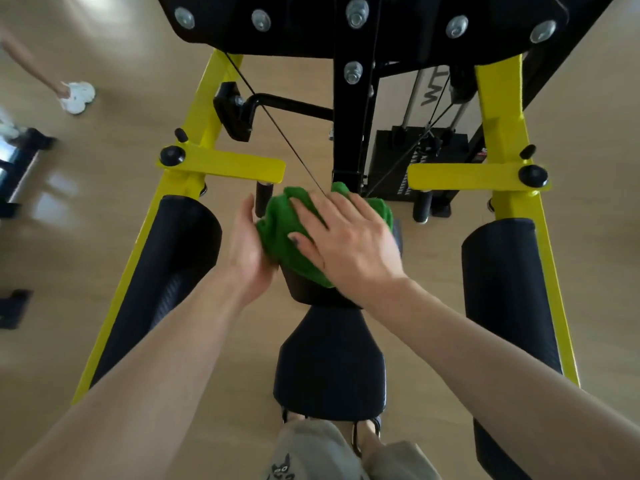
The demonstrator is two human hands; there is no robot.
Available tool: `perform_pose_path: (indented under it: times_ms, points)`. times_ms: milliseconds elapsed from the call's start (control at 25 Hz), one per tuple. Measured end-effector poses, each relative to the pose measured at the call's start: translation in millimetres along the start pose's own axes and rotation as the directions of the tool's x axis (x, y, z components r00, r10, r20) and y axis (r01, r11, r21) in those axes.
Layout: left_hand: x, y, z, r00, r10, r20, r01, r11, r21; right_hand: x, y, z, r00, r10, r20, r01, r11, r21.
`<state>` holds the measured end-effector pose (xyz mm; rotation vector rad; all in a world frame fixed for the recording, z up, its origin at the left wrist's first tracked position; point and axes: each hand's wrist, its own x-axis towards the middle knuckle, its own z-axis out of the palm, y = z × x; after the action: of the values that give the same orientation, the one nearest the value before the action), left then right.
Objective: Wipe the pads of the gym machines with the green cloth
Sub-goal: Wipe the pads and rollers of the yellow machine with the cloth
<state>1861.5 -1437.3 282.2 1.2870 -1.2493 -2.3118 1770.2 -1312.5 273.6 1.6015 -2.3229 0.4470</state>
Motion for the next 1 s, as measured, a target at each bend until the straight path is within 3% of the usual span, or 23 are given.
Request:
perform_pose_path:
  times_ms: [80, 200, 280, 360, 480, 560, 640, 760, 880, 1000]
  points:
    - [-3, -4, 10, 0.999, 0.027, -0.016, -0.027, 0.998, 0.053, -26, 27, 0, 0.991, 0.081, -0.110, -0.076, 0.996, 0.047]
    - [-1, -10, 20, 0.995, 0.075, -0.072, -0.054, 0.965, 0.255, -49, 23, 9, 0.870, 0.458, -0.183, -0.382, 0.861, 0.335]
    - [2, -13, 19, 0.994, 0.079, -0.080, -0.045, 0.932, 0.360, -47, 4, 19, 0.682, 0.718, -0.139, -0.548, 0.628, 0.552]
    - [6, -15, 12, 0.996, 0.065, -0.068, -0.034, 0.922, 0.386, -42, -11, 19, 0.462, 0.883, -0.078, -0.574, 0.365, 0.733]
    - [11, -19, 6, 0.997, 0.078, -0.029, -0.060, 0.914, 0.401, -42, -24, 25, 0.071, 0.972, 0.225, -0.388, -0.181, 0.904]
    - [14, -22, 4, 0.996, 0.092, 0.002, -0.085, 0.911, 0.403, -45, -27, 35, -0.081, 0.921, 0.380, -0.247, -0.388, 0.888]
    - [15, -23, 2, 0.995, 0.097, 0.038, -0.104, 0.912, 0.396, -44, -32, 43, -0.176, 0.881, 0.438, -0.171, -0.466, 0.868]
    - [16, -20, 2, 0.991, 0.099, 0.088, -0.126, 0.914, 0.386, -46, -36, 58, -0.281, 0.847, 0.452, -0.081, -0.490, 0.868]
    - [17, -21, 0, 0.985, 0.101, 0.142, -0.149, 0.913, 0.381, -50, -37, 73, -0.310, 0.829, 0.465, -0.034, -0.499, 0.866]
    - [19, -23, -1, 0.977, 0.130, 0.170, -0.186, 0.909, 0.373, -58, -34, 88, -0.333, 0.776, 0.537, -0.022, -0.575, 0.818]
